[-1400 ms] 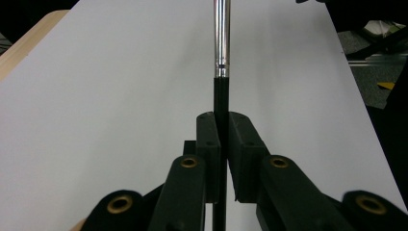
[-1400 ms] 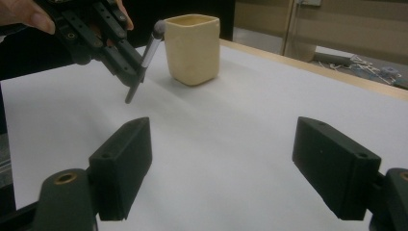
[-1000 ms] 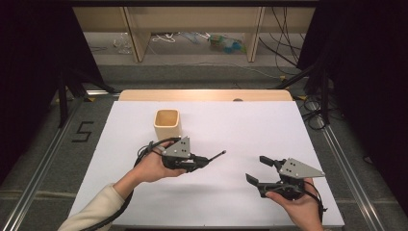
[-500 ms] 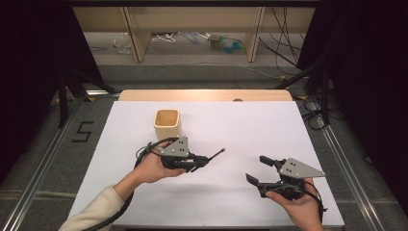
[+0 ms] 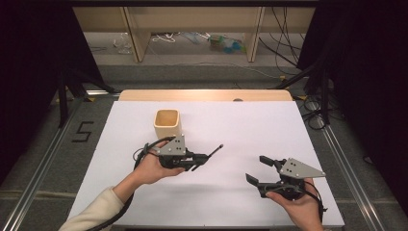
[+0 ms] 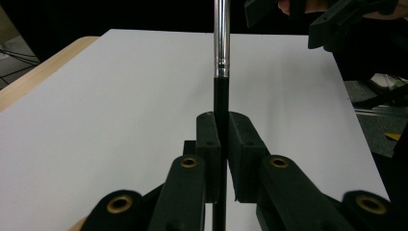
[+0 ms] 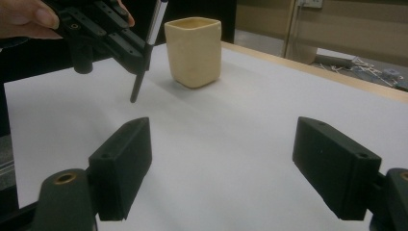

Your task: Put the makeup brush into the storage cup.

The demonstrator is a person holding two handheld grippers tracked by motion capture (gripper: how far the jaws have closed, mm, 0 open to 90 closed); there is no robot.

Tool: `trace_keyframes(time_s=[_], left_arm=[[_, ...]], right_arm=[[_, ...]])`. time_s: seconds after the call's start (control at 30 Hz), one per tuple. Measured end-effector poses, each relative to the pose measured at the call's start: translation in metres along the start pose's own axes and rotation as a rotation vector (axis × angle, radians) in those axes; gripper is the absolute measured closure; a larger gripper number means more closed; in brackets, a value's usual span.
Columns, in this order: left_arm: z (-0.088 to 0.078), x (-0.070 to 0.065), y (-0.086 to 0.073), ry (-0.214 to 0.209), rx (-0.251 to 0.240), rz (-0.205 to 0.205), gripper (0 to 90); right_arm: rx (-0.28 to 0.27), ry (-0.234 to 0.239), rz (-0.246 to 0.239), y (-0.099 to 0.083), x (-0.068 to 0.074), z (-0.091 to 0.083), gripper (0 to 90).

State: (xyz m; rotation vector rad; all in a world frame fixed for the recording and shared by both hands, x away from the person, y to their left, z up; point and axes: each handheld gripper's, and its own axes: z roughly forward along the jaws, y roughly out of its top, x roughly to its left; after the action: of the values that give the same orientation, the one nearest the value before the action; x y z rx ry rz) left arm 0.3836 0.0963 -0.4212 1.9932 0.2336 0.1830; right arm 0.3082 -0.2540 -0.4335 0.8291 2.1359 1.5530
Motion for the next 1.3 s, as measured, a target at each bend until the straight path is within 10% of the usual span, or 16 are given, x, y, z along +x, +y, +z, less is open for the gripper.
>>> trace_keyframes(time_s=[1.3], left_arm=[[-0.027, 0.002, -0.004, 0.156, -0.208, -0.122, 83.6]], right_arm=[[-0.02, -0.011, 0.007, 0.0, 0.0, 0.0, 22.4]])
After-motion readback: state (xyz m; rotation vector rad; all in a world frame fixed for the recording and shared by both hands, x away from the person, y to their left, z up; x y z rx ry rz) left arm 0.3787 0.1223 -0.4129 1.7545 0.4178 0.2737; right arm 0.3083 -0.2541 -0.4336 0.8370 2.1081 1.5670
